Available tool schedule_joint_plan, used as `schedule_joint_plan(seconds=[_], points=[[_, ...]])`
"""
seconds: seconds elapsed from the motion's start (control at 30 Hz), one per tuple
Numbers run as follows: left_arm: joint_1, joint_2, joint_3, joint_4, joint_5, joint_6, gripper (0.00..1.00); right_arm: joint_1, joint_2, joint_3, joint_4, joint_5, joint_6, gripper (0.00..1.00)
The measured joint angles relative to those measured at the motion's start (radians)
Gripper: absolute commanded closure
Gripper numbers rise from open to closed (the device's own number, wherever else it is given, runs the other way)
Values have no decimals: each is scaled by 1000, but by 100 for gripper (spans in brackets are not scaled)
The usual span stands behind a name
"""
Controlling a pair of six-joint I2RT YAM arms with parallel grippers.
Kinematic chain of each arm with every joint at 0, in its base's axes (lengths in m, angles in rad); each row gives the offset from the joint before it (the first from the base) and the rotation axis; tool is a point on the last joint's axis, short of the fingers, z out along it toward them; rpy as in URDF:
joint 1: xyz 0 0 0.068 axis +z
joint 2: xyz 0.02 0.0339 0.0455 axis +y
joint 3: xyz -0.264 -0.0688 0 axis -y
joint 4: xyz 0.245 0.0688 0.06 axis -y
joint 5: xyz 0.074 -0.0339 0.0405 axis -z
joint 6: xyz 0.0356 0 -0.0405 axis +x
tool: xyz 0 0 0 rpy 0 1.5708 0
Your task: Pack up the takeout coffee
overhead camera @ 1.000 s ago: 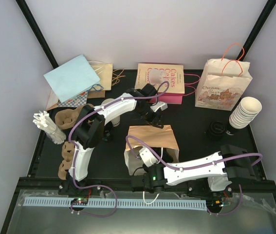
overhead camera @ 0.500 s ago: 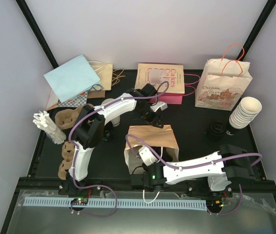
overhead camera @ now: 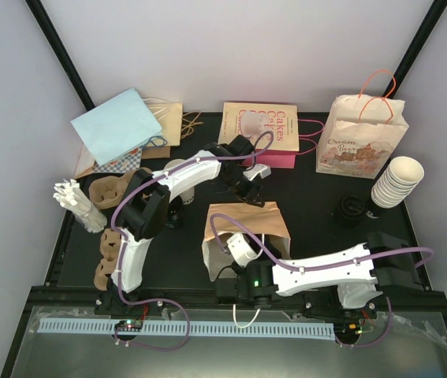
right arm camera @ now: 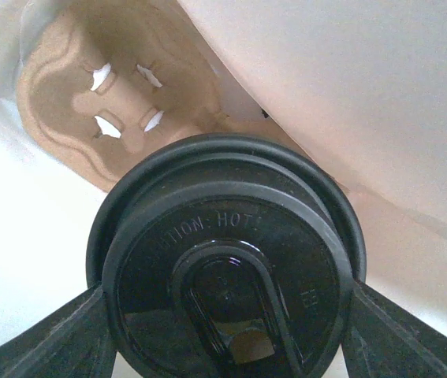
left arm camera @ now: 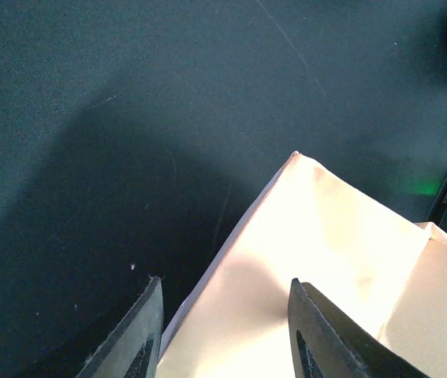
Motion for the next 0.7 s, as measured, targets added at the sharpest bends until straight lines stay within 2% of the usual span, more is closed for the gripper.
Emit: schedule_joint_plan(seconds=[0.7], points=[[0,-8,-16,4,-6,-21,56,-3,-3,7,-38,-27,54,53]])
